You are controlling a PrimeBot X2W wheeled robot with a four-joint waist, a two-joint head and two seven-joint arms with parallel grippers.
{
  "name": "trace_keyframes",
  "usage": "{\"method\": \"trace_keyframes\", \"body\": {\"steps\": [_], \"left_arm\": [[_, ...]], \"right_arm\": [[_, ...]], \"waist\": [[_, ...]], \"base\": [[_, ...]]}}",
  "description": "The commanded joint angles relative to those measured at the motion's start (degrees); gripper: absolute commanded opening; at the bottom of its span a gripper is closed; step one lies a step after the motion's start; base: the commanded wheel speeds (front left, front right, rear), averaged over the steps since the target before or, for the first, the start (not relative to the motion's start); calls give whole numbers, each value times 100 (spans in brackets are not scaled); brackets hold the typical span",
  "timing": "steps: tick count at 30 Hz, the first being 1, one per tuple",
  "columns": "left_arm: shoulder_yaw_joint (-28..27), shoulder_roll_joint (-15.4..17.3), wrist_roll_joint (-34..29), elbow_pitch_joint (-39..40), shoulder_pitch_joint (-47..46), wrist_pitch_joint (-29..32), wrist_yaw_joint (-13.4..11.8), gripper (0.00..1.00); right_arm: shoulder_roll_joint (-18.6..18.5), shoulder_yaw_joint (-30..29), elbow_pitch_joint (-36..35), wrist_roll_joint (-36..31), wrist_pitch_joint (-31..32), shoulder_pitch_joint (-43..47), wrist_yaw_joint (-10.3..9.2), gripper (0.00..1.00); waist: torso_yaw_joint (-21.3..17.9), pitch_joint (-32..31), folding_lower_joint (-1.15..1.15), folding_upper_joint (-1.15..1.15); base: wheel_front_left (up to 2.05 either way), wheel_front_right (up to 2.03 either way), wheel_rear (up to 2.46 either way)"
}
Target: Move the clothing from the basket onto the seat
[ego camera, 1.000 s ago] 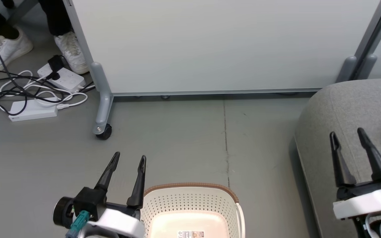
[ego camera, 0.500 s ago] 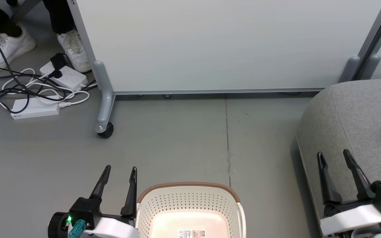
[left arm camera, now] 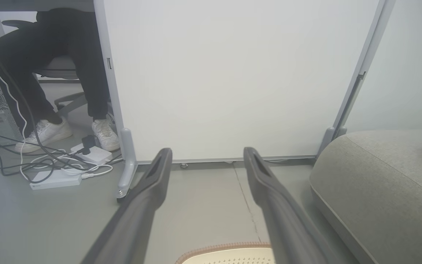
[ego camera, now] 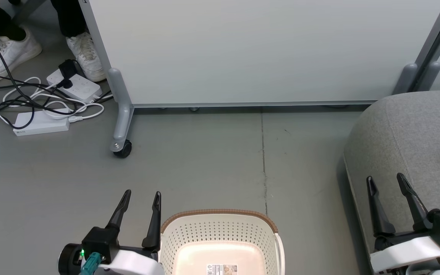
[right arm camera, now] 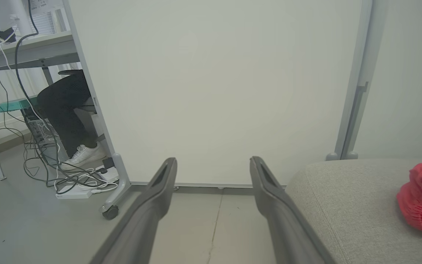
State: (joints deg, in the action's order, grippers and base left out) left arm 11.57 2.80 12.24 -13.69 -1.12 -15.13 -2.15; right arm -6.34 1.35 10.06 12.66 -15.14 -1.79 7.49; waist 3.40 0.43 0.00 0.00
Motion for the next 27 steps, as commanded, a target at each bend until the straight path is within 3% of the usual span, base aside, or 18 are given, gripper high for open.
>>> {"method": "trace_keyframes", "body": {"steps": [1,8,13,20,27], "left_arm": [[-5,22,45,59,-86,-1,-4,100],[-52,21,227,-68,-62,-1,181,100],[-14,23,260,-101,-65,-1,462,100],[5,24,276,-52,-34,-1,599,100],[-3,21,350,-102,-101,-1,545,100]], "right_arm": [[-38,-3,9,-34,-1,-1,1,100],[-28,3,11,-44,-1,-43,1,100],[1,-39,13,-84,0,-76,1,100],[-5,-44,-3,-118,0,-71,1,100],[9,-38,9,-125,0,-108,1,100]], "waist": [[11,5,0,0],[3,33,0,0],[-25,78,0,0],[-30,120,0,0],[-26,154,0,0]], "base": [[0,0,0],[0,0,0],[0,0,0],[0,0,0],[0,0,0]]}}
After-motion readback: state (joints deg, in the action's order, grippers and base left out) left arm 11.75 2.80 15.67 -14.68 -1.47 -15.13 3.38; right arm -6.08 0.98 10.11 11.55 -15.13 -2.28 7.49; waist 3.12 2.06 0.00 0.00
